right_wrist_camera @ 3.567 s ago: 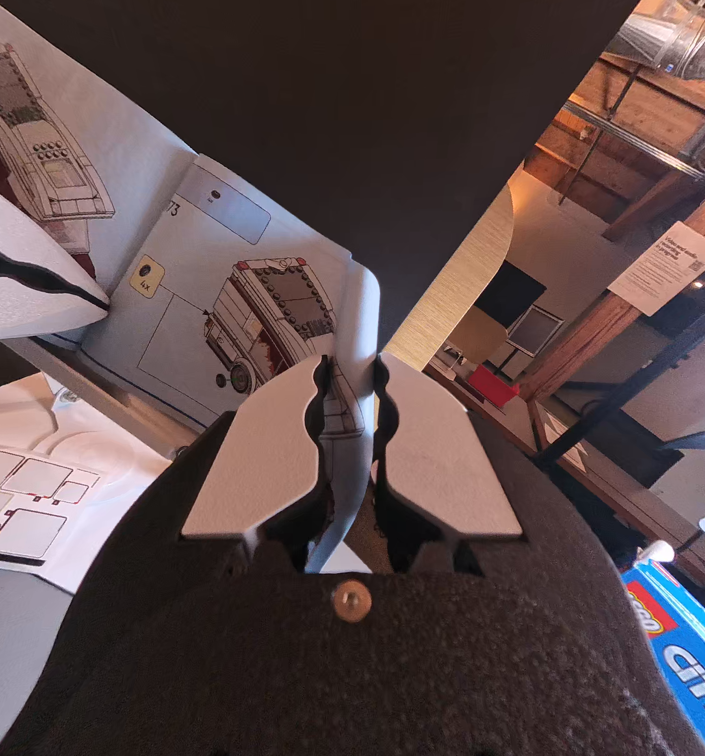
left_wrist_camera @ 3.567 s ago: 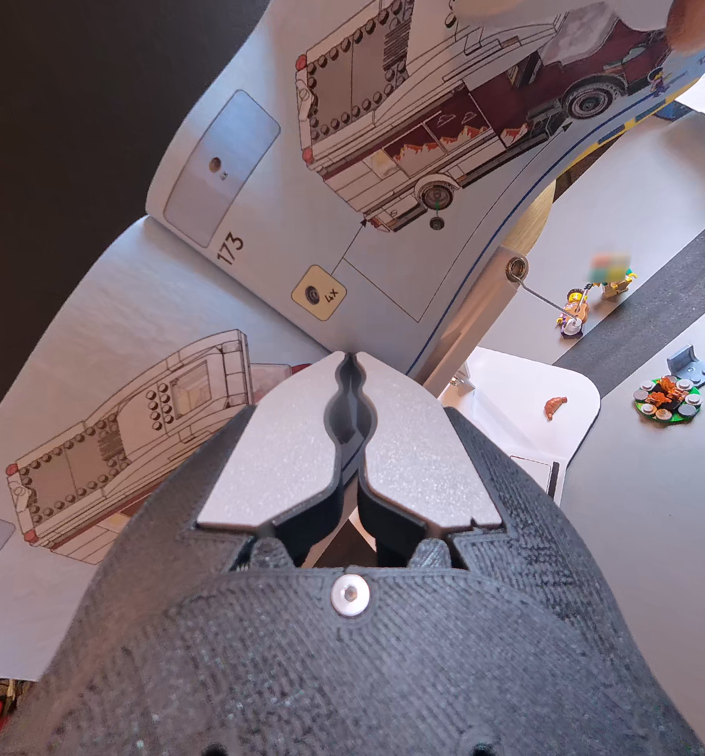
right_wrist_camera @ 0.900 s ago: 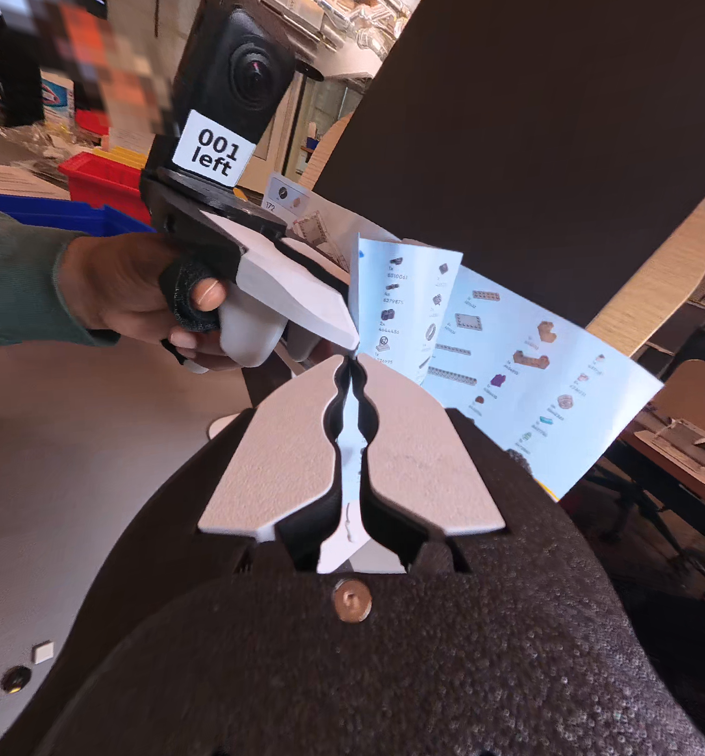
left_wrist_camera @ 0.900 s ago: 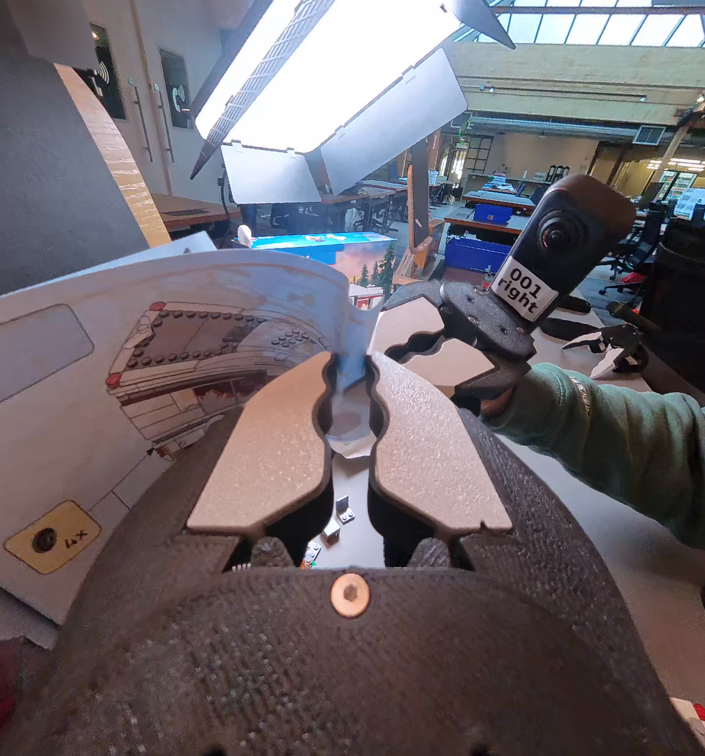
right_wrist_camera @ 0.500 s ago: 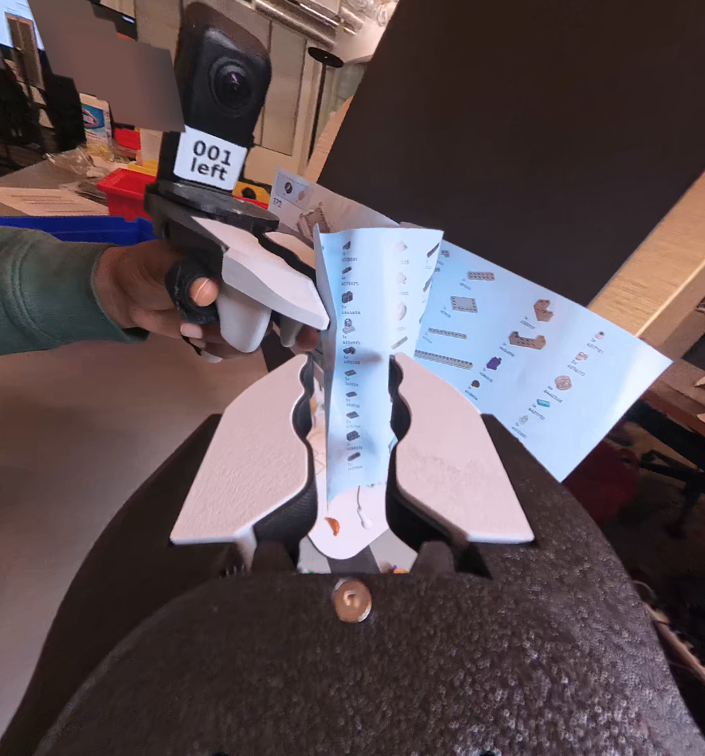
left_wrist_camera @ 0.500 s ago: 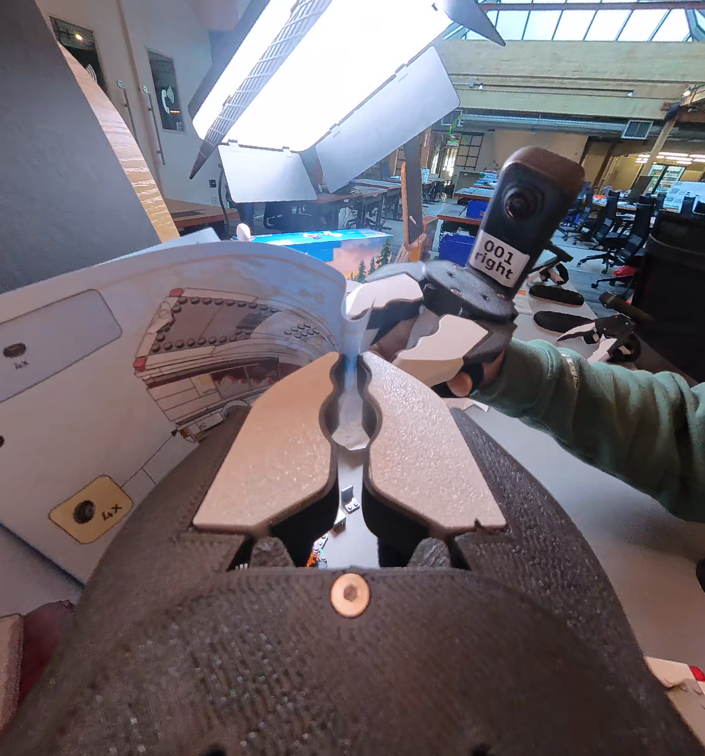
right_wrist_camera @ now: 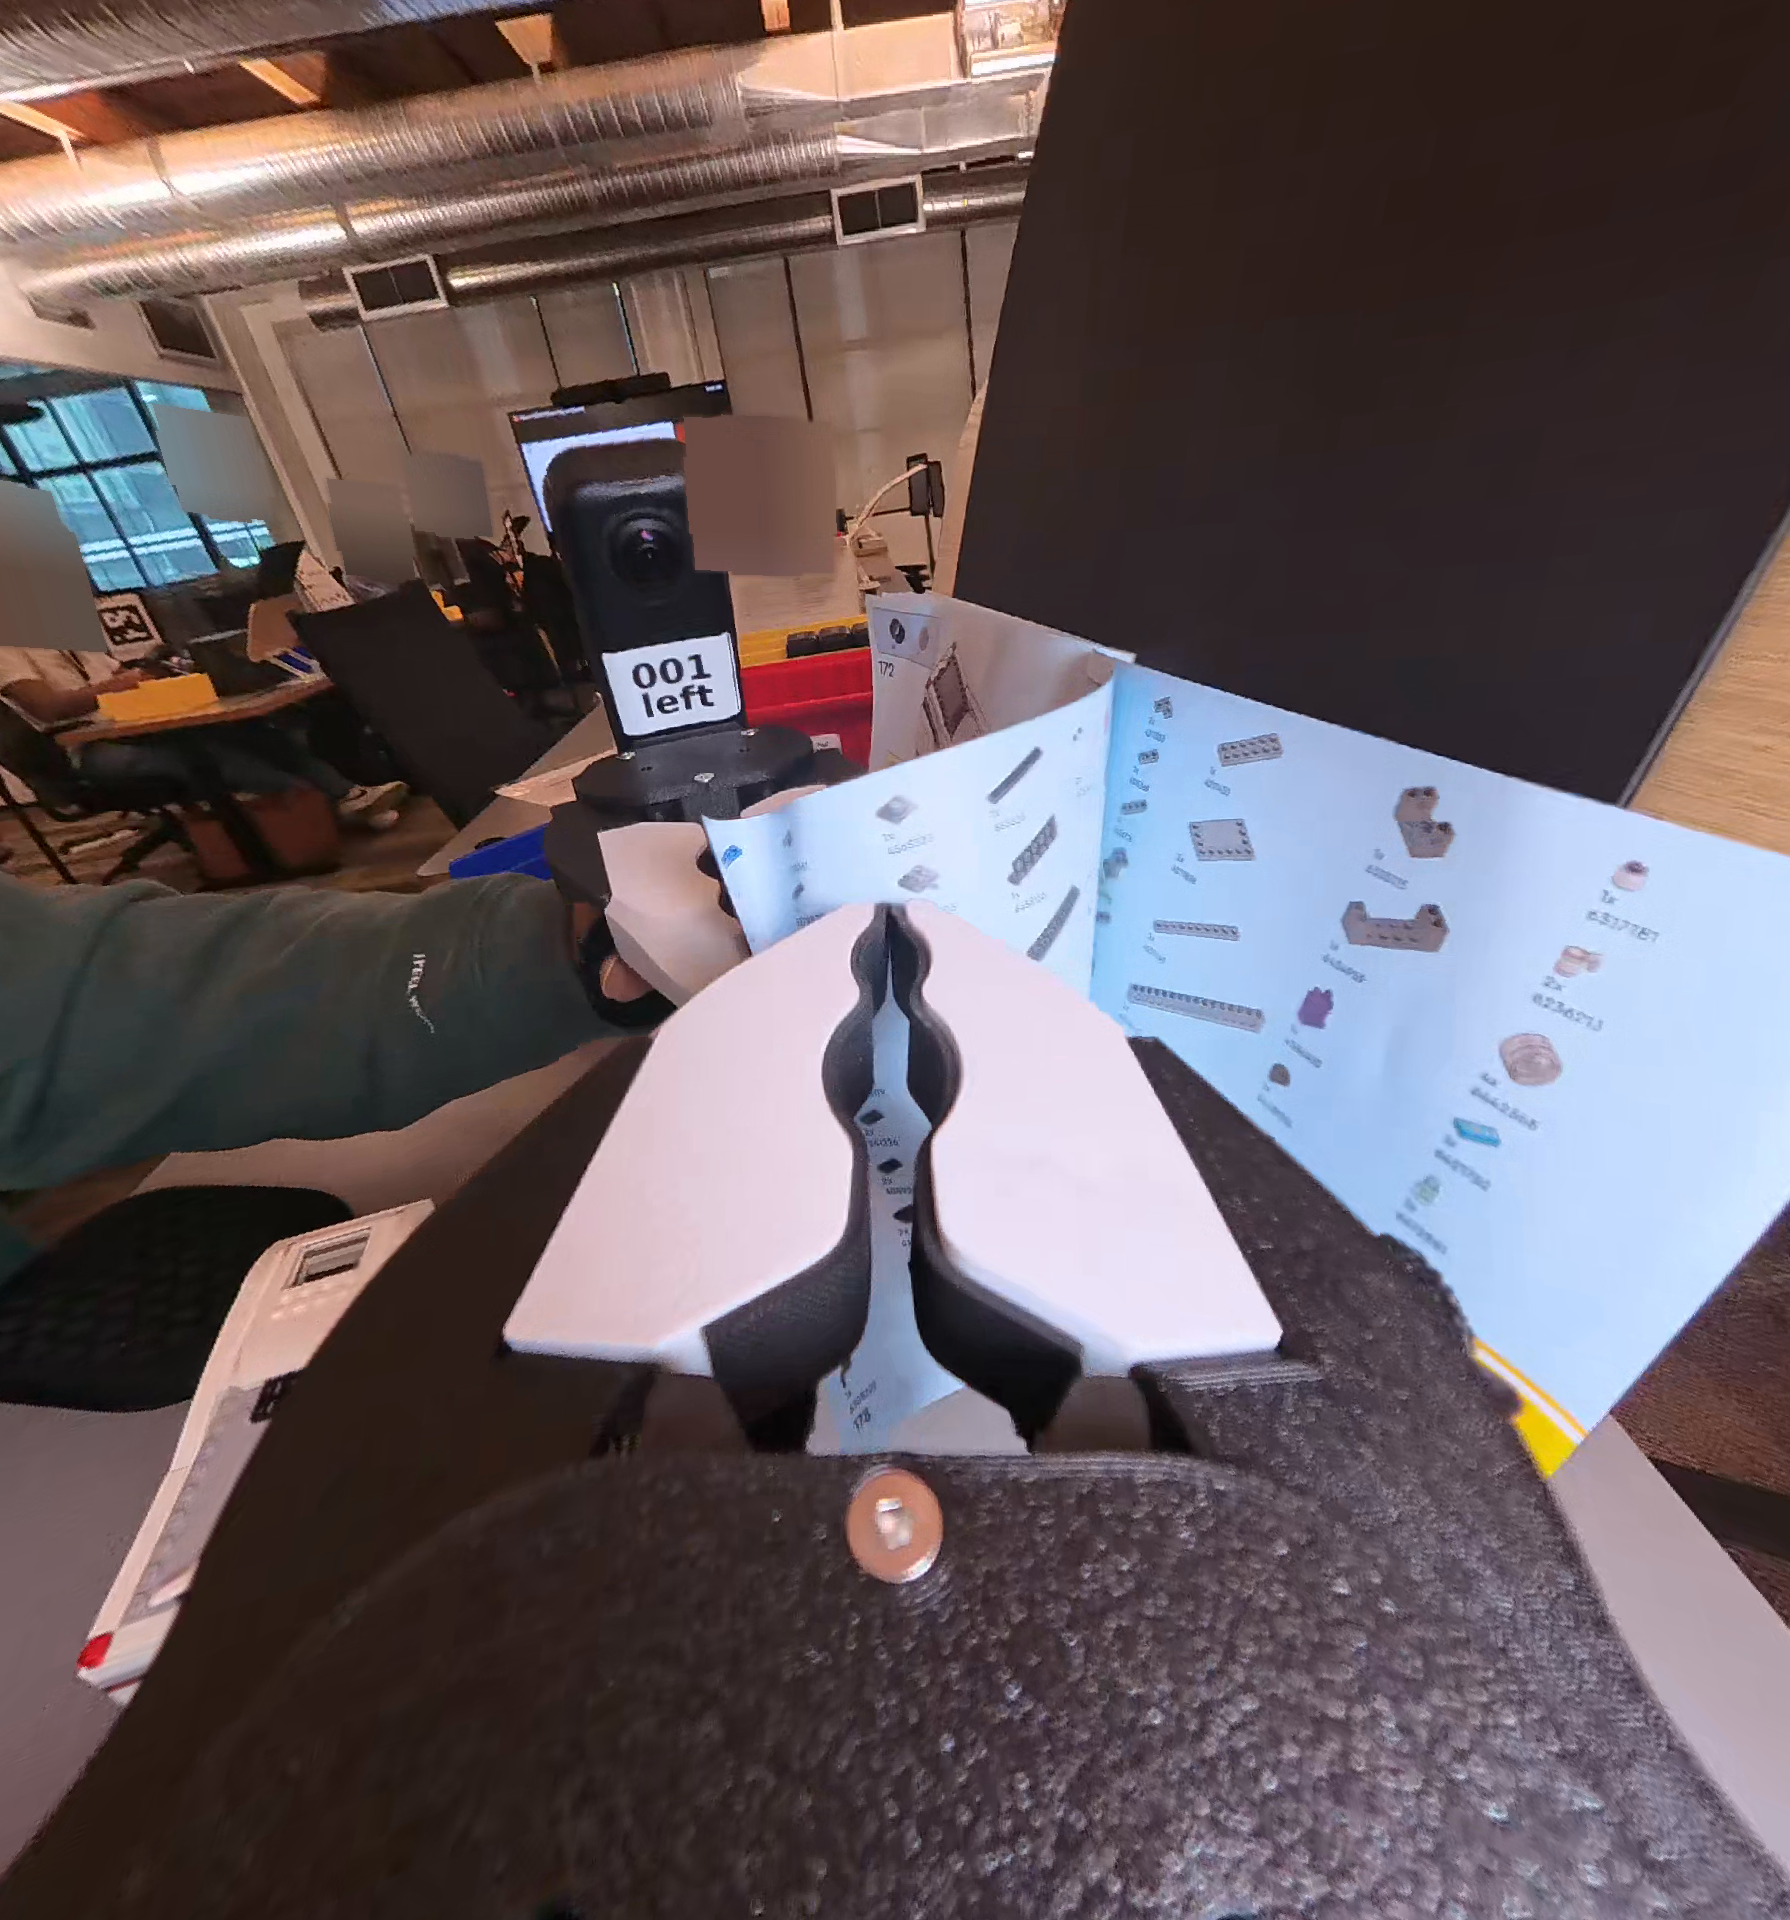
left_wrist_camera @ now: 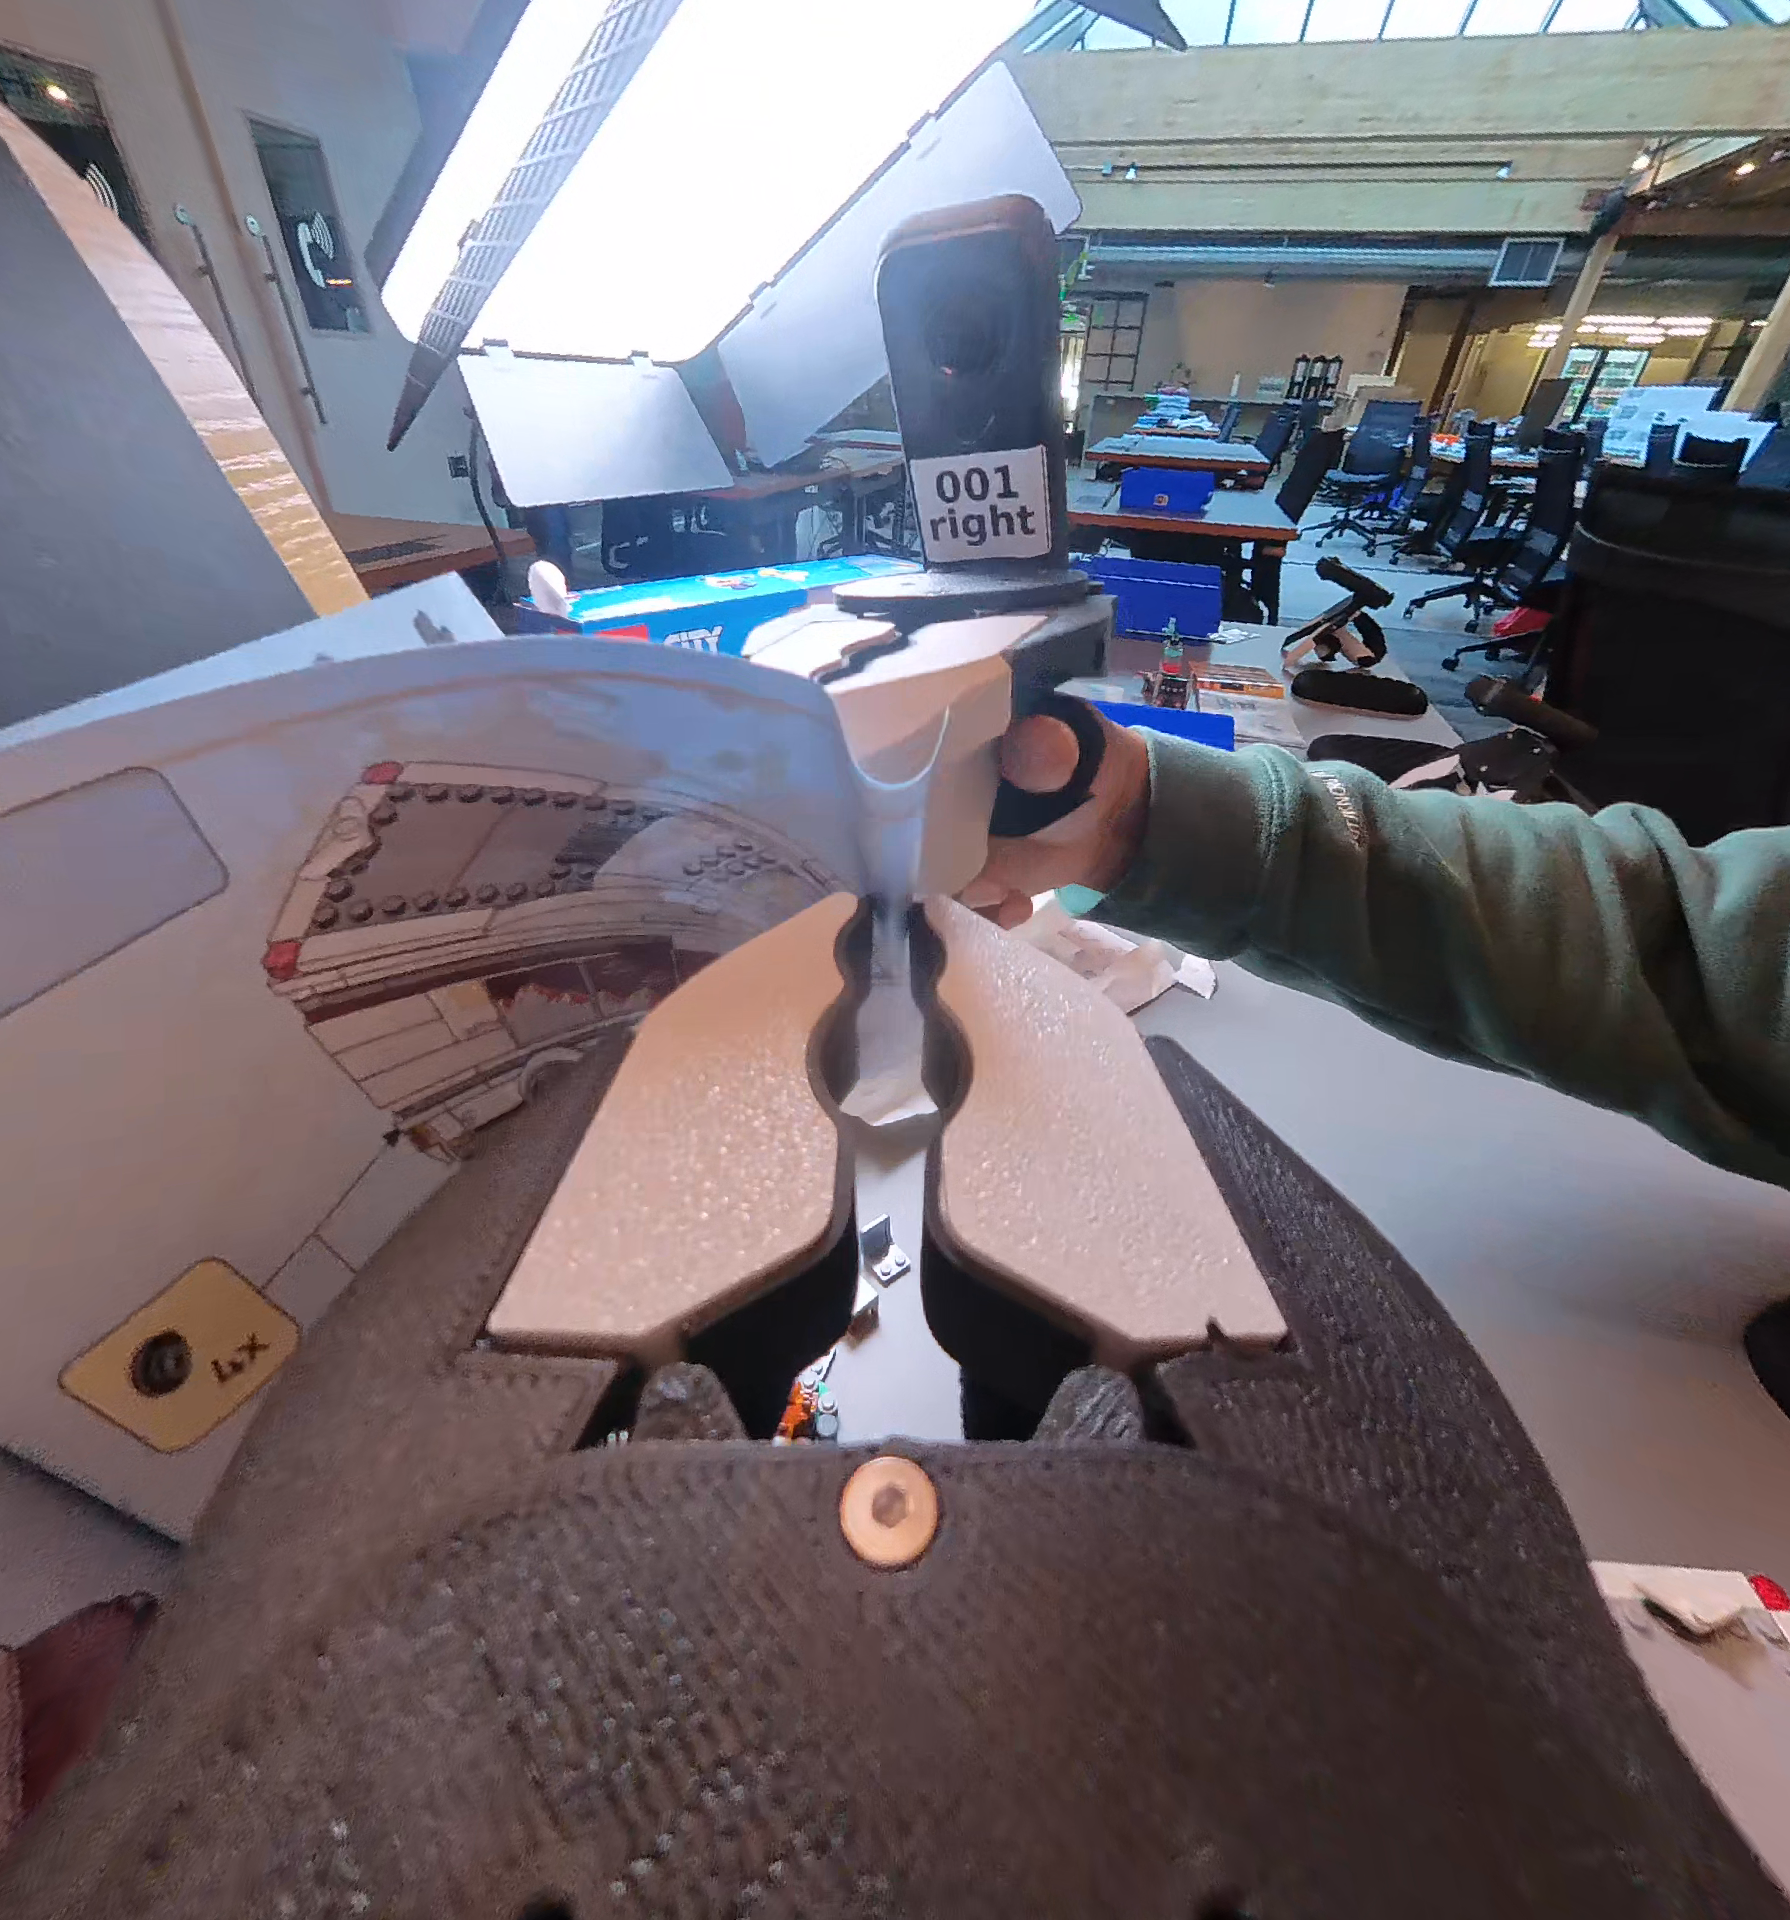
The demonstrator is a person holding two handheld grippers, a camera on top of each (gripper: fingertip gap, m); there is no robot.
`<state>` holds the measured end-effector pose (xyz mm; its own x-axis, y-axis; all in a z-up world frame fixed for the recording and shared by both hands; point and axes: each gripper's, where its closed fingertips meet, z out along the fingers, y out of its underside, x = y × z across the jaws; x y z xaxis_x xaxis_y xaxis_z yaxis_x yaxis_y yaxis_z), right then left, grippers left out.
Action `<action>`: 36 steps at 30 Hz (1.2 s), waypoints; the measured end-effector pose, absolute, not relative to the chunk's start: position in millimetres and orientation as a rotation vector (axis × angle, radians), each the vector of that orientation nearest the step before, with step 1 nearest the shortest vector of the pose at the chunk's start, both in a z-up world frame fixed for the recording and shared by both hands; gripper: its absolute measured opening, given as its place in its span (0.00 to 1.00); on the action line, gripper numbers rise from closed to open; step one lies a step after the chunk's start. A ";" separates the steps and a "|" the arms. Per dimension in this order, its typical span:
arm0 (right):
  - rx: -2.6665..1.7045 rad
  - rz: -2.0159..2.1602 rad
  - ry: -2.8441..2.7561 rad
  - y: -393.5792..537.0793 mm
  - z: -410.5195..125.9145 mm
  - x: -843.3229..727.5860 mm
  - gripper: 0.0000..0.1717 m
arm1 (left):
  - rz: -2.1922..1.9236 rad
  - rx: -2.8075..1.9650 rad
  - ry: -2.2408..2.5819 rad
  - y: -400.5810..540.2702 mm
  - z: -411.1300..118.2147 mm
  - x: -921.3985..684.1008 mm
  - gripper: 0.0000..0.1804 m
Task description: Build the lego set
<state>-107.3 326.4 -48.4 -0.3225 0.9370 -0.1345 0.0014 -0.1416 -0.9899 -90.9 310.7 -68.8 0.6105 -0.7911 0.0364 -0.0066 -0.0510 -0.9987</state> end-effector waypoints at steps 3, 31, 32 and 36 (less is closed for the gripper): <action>-1.132 1.523 -1.353 330.1 -51.8 -106.4 0.00 | -0.727 -1.500 0.700 309.8 -69.4 -94.0 0.03; -1.475 0.702 -0.697 467.0 -48.5 -57.2 0.12 | -0.712 -1.501 0.560 302.0 -65.5 -136.8 0.00; -1.399 0.608 -0.640 463.8 -34.1 -44.0 0.14 | -0.710 -1.497 0.551 299.8 -63.8 -140.6 0.00; -0.993 0.599 -0.901 363.2 0.3 -64.7 0.13 | -0.722 -1.481 0.511 291.5 -56.5 -154.5 0.00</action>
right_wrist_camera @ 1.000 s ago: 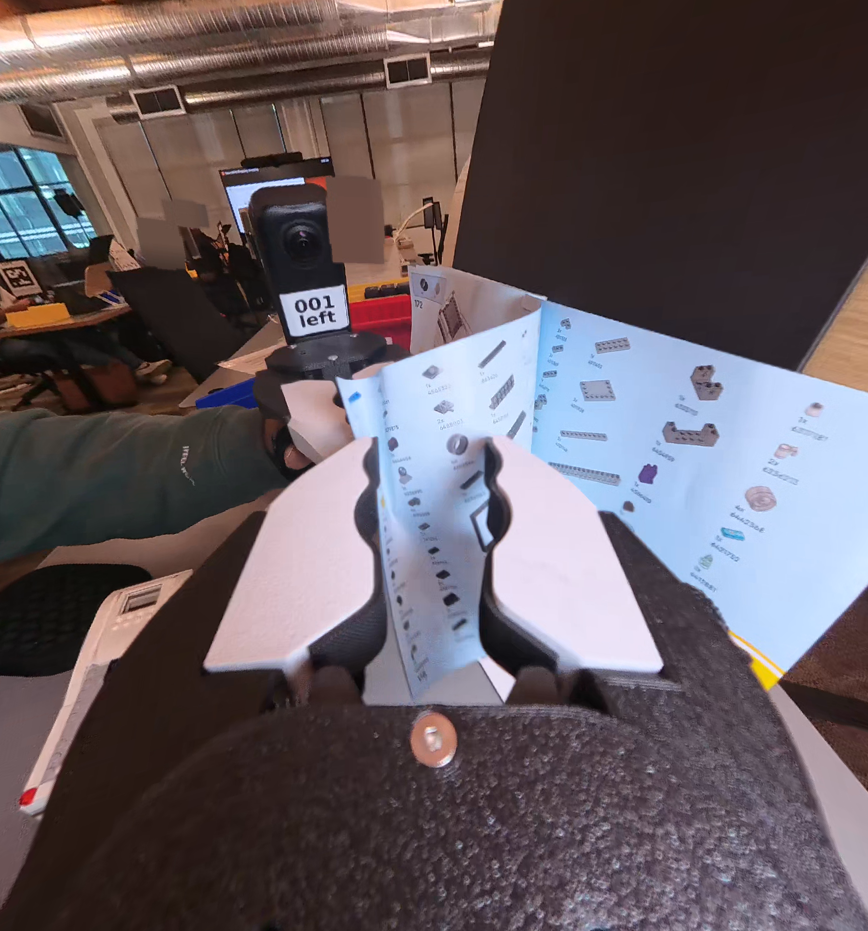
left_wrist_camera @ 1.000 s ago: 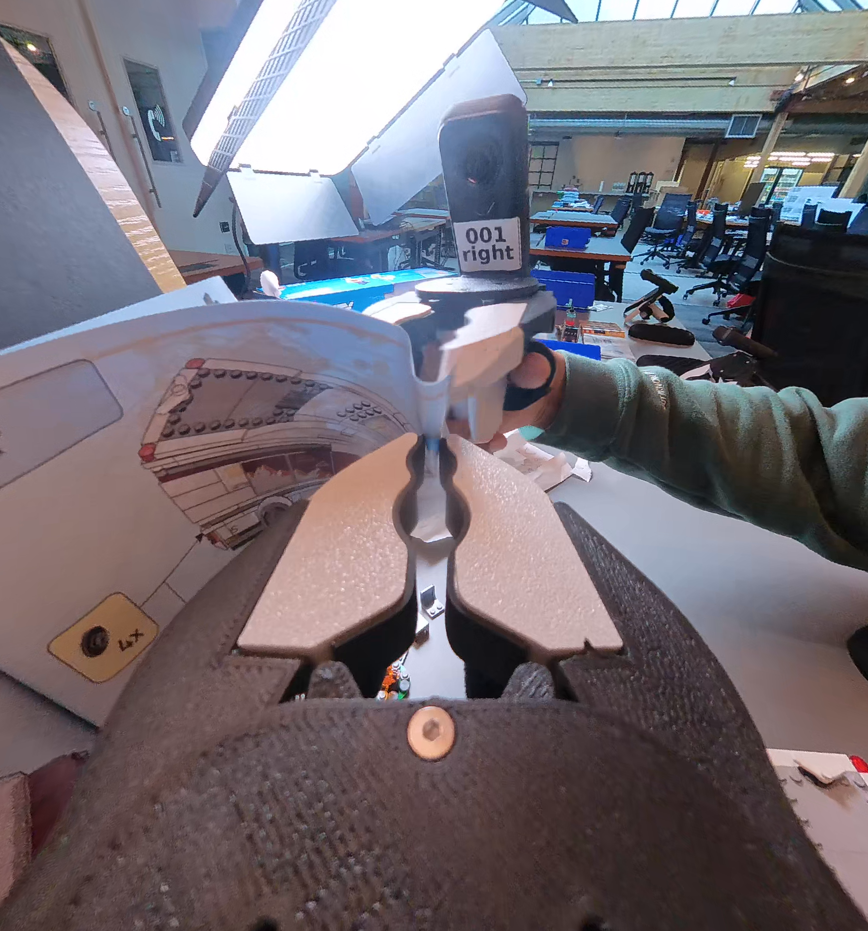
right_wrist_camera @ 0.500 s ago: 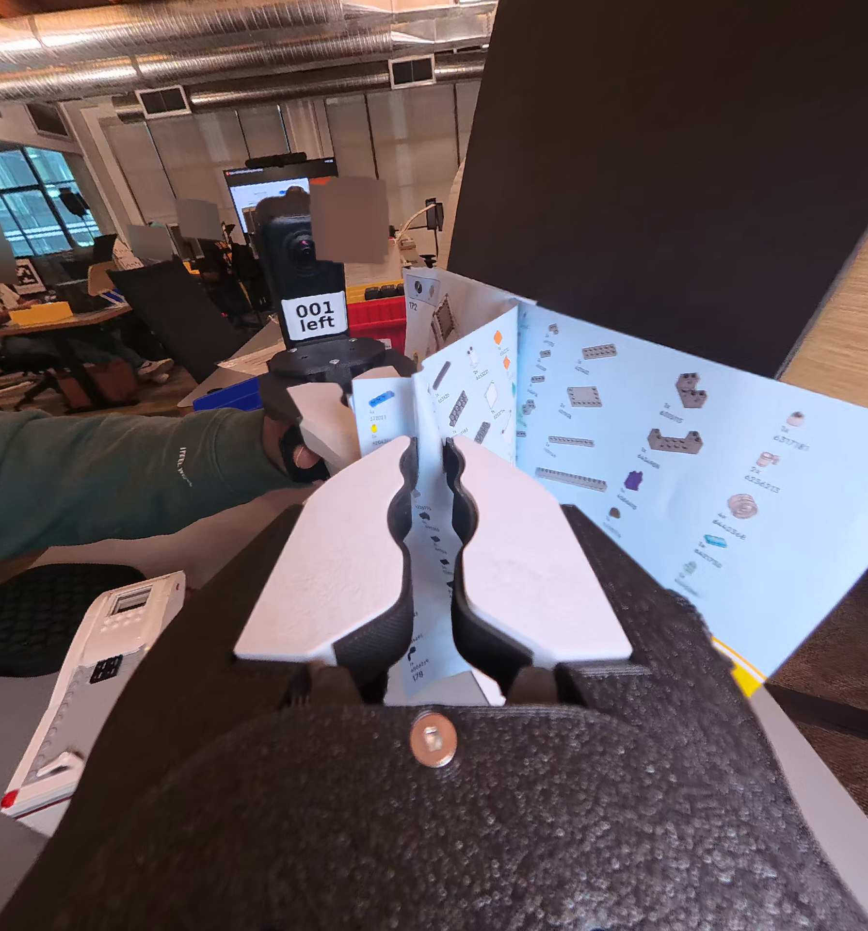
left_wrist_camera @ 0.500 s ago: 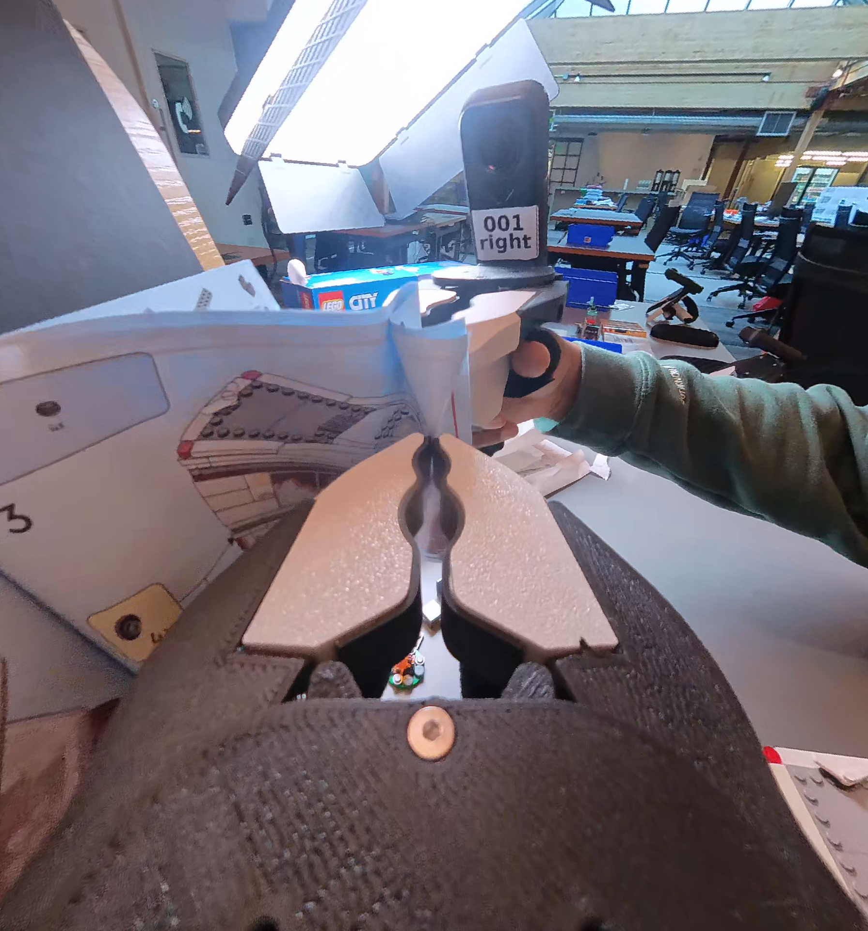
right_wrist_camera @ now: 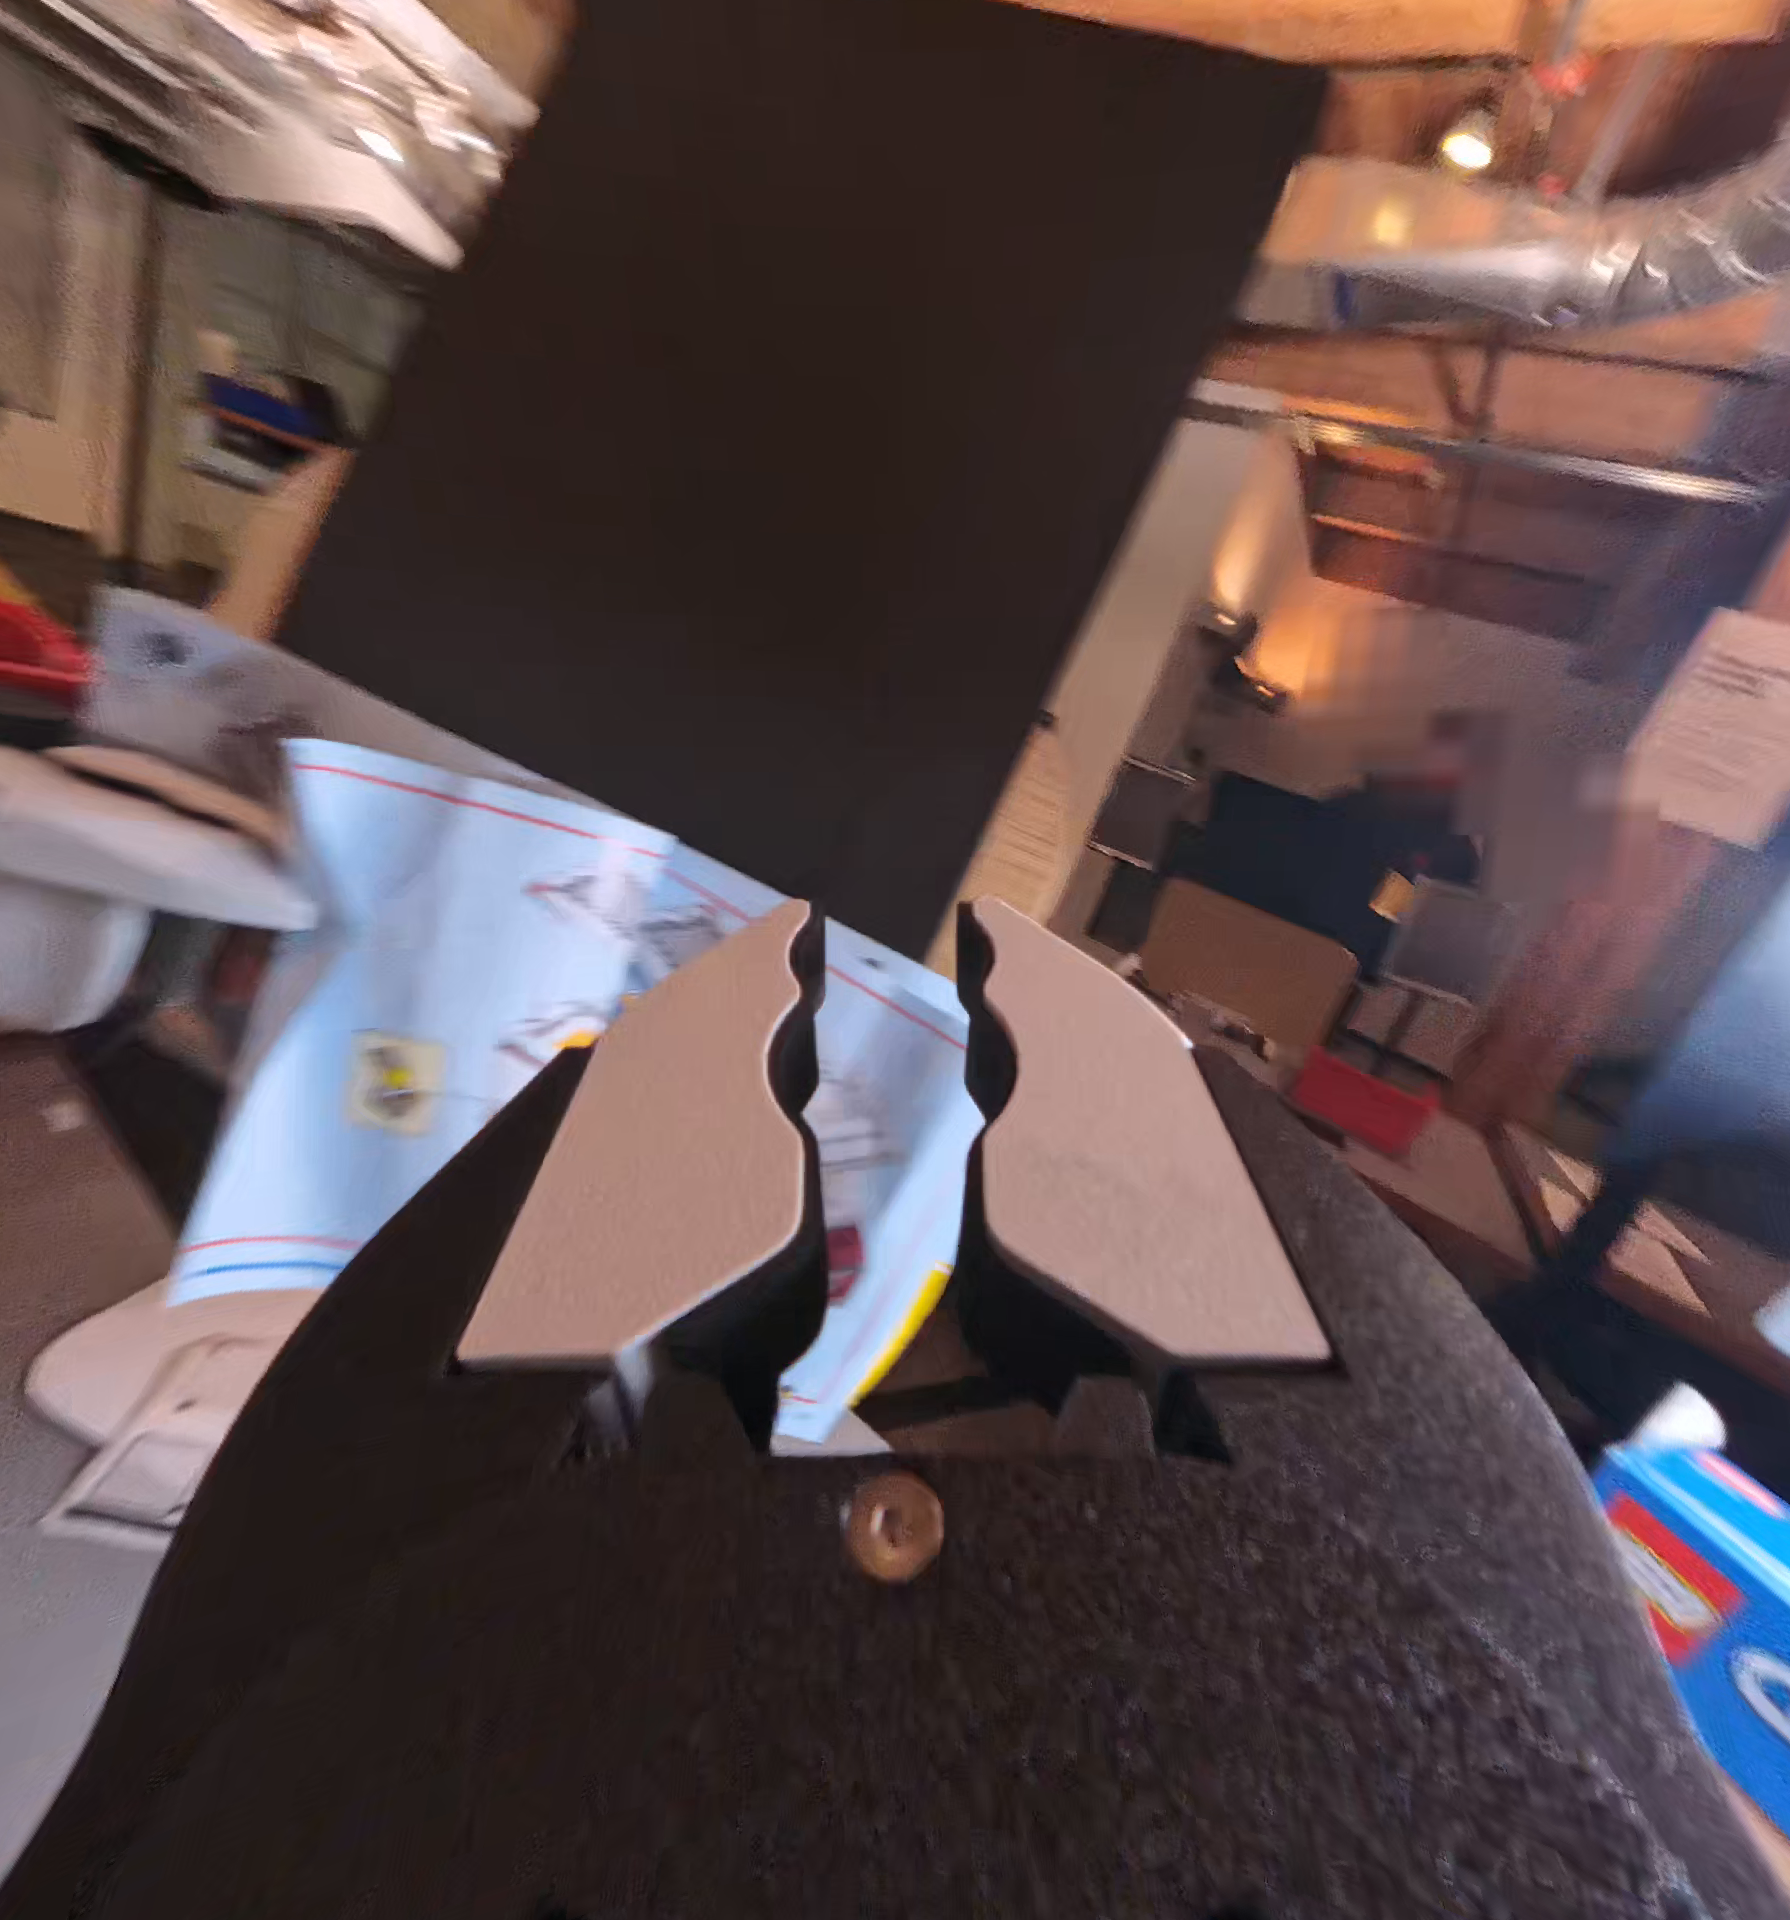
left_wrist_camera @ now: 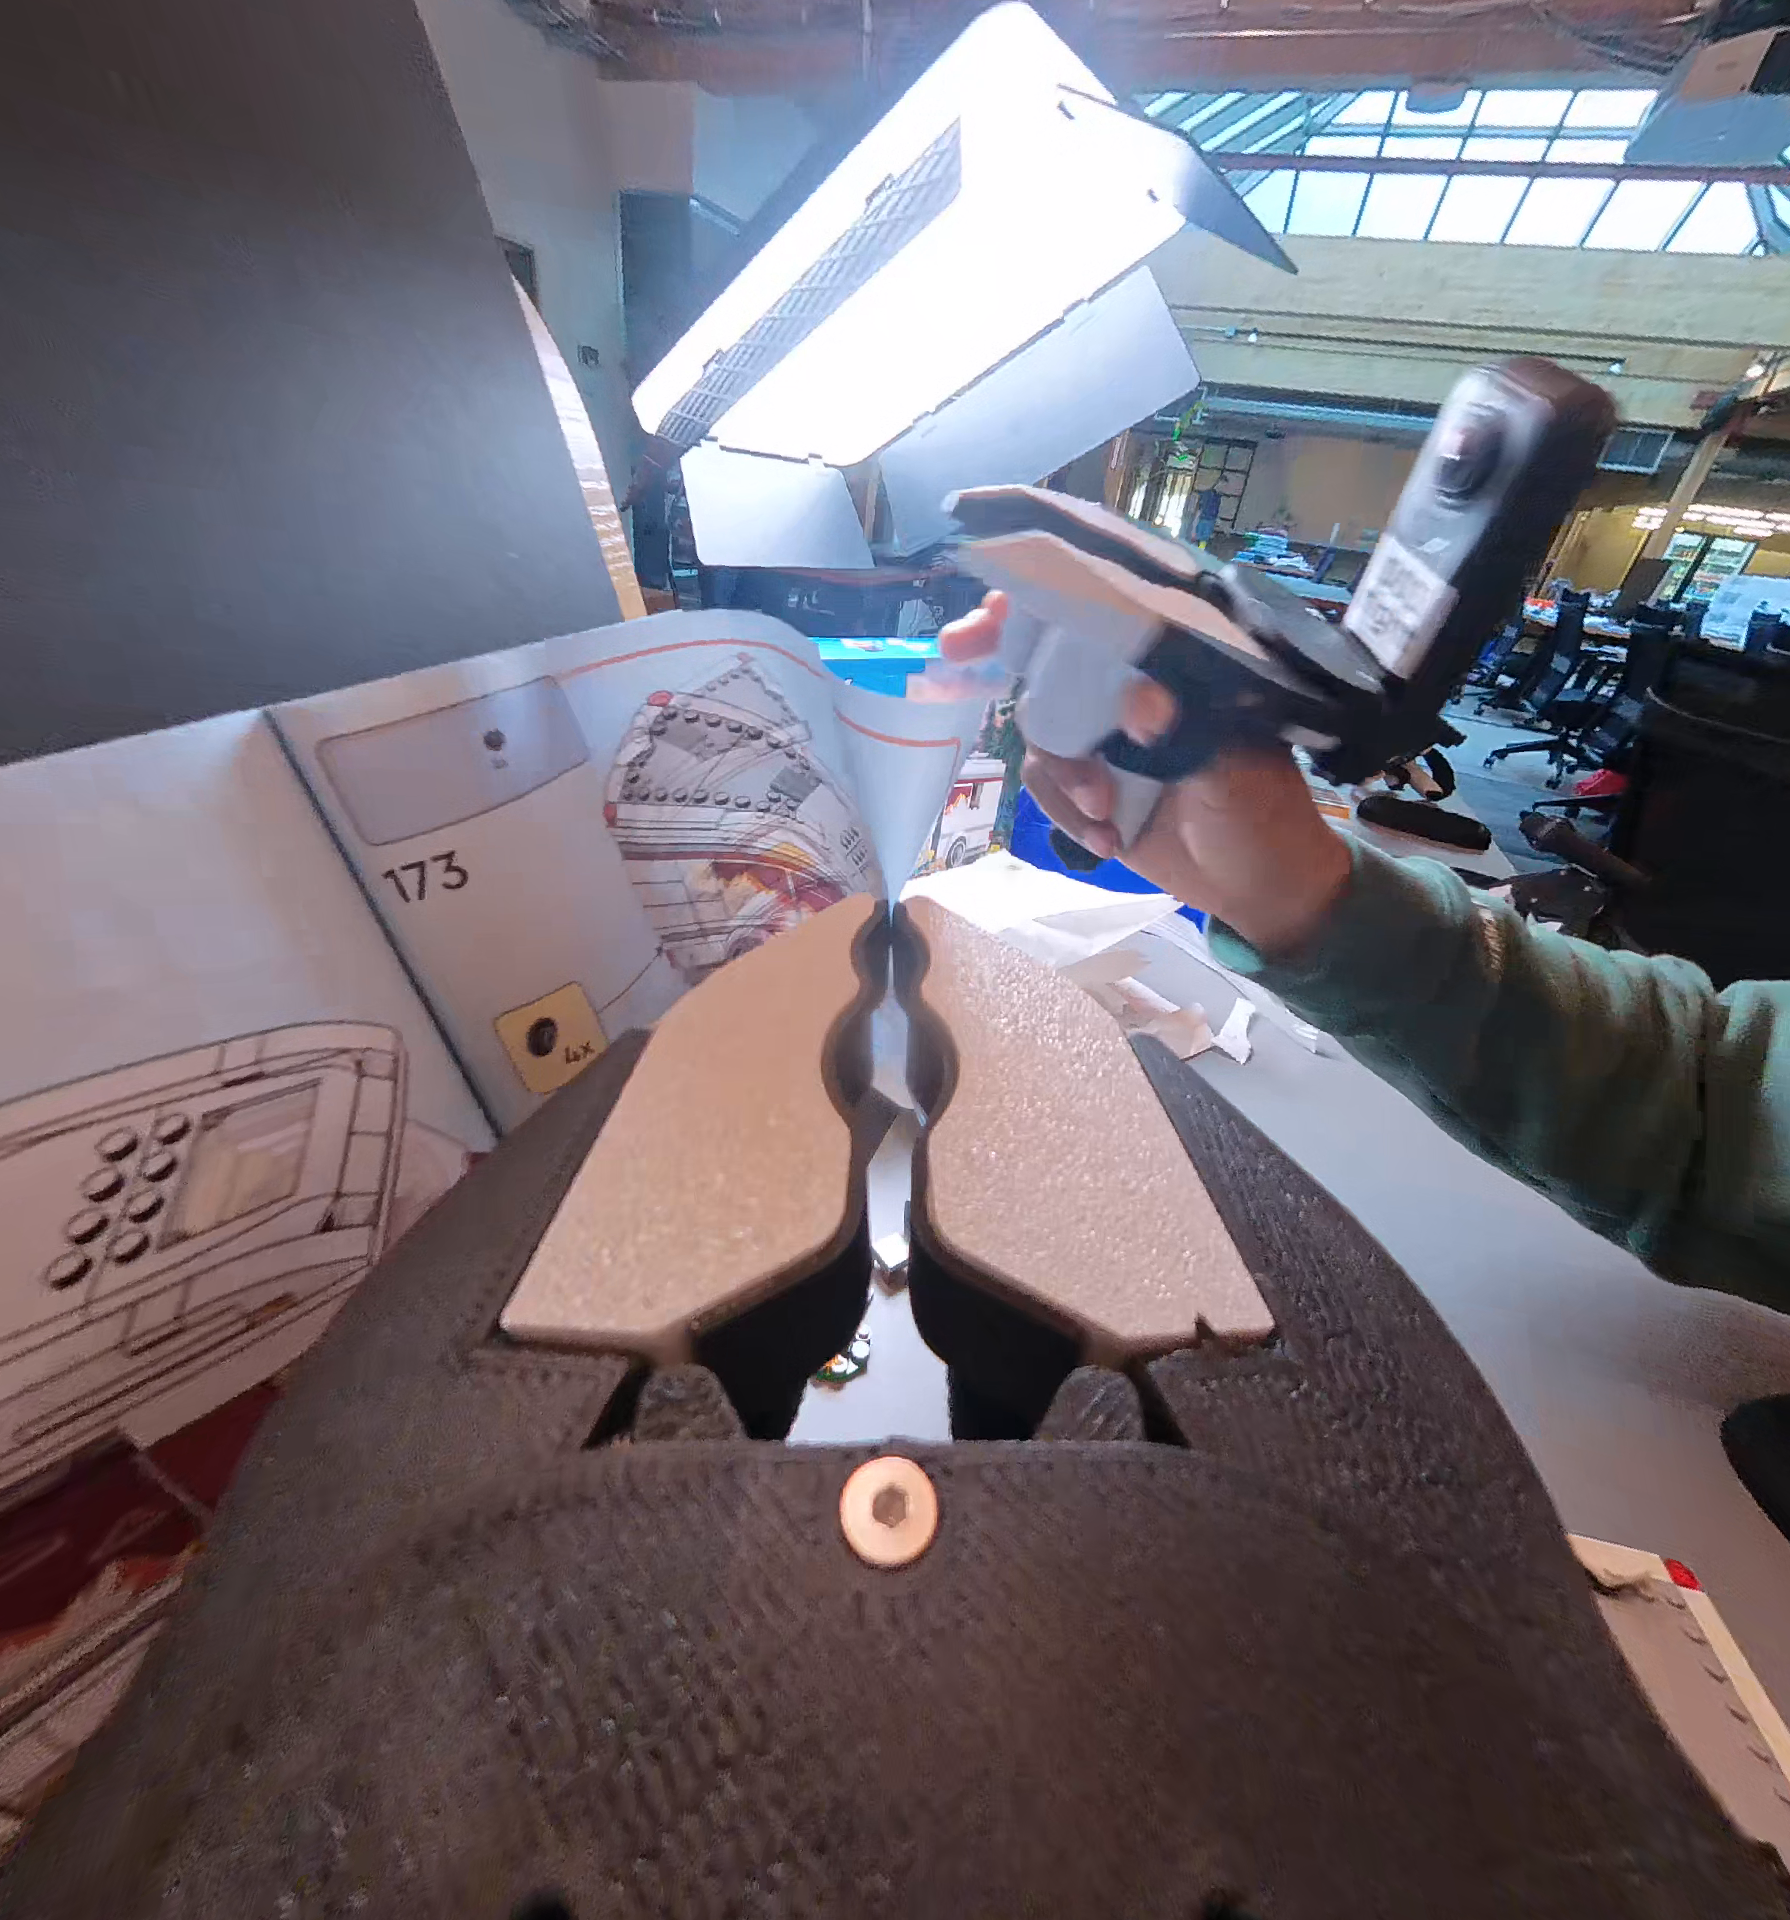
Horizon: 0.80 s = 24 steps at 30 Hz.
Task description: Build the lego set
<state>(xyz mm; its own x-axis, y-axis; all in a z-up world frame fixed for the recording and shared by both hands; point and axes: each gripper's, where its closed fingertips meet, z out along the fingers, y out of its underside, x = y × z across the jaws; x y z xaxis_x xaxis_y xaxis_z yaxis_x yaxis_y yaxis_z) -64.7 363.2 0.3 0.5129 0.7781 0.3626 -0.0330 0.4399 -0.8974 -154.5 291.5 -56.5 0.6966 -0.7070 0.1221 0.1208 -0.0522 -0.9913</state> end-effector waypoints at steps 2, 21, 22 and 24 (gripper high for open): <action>-0.949 0.697 -1.119 315.9 -17.1 -91.5 0.08 | -0.709 -1.482 0.510 288.3 -54.7 -159.5 0.00; -1.163 0.262 -1.292 320.9 -100.0 -233.6 0.20 | -0.301 -1.456 0.181 171.5 0.9 -275.6 0.03; -1.162 0.244 -1.287 320.8 -101.5 -236.2 0.21 | -0.254 -1.456 0.159 165.7 -1.5 -278.6 0.03; -1.159 0.216 -1.267 321.5 -102.0 -238.9 0.22 | -0.193 -1.472 0.156 159.2 -11.9 -274.8 0.03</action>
